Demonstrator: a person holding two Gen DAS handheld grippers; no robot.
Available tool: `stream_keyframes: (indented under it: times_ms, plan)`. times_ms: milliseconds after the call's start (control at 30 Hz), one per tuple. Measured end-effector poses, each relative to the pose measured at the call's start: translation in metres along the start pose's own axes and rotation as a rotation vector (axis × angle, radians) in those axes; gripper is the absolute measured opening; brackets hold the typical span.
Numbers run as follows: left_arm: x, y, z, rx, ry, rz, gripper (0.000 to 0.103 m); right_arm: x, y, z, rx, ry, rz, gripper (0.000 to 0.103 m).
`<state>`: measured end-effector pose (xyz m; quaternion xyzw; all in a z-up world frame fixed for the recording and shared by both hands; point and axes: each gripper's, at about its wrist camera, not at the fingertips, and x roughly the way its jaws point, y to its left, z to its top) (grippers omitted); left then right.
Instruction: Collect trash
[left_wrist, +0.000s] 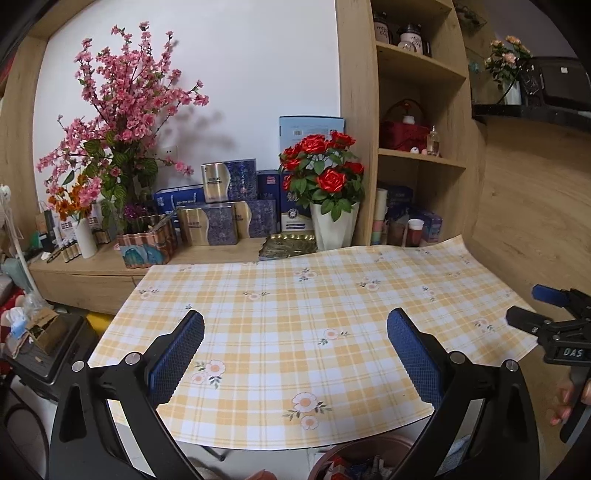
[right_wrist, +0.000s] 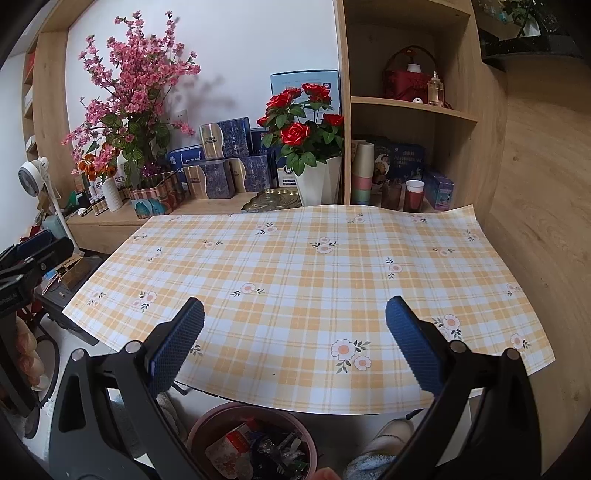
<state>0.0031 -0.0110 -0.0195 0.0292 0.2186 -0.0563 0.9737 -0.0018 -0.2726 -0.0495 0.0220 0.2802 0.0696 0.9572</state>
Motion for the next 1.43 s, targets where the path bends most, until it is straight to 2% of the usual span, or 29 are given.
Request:
stream_keyframes:
  times_ms: [233,567,1433]
  plan:
    - [-0.001,0.0,-0.001,-0.006,0.007,0.003,0.097,-0.002,0.0,0.0,0.003,0.001,0.002,0.097]
    - [-0.008,-0.006,-0.001,0.036,0.001,0.041,0.097,-0.008,0.011,0.007,-0.012,-0.024,0.022,0.097]
    - [-0.009,0.003,-0.009,0.008,0.03,0.064,0.097,-0.002,0.02,0.007,-0.026,0.001,0.033,0.097]
